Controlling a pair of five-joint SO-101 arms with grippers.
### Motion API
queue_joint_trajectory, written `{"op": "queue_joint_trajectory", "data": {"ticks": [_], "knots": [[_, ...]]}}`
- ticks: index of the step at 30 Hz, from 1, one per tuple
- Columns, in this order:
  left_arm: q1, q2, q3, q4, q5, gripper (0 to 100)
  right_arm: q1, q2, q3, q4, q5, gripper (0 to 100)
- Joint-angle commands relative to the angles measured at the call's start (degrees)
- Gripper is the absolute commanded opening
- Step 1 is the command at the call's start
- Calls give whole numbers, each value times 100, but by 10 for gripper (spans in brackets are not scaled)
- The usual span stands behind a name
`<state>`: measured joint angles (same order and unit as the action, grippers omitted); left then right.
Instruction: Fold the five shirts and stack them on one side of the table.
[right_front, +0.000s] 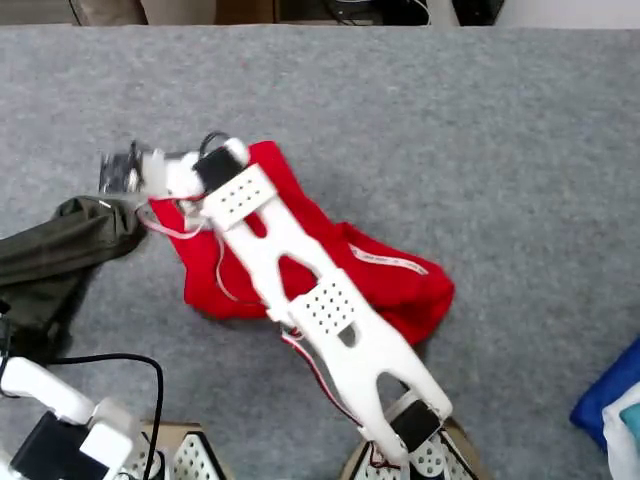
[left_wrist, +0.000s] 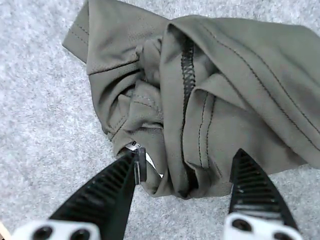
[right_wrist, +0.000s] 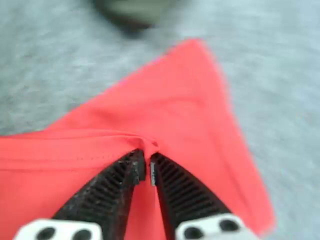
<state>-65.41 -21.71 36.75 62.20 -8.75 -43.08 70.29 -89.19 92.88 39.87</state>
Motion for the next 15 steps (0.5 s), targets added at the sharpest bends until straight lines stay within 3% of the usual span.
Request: {"op": "queue_joint_trajectory", "data": {"ticks": [1,8,15], "knots": [[-35,-171,-18,-53,-53,278,189,-321,-646,343,-325,4],[53,-180,-26,-53,-44,278,1068,-1490,-646,563,-1266,4],[712,-224,-88,-53,-26,278,2501,-2334,-637,730,-1873,4]]}}
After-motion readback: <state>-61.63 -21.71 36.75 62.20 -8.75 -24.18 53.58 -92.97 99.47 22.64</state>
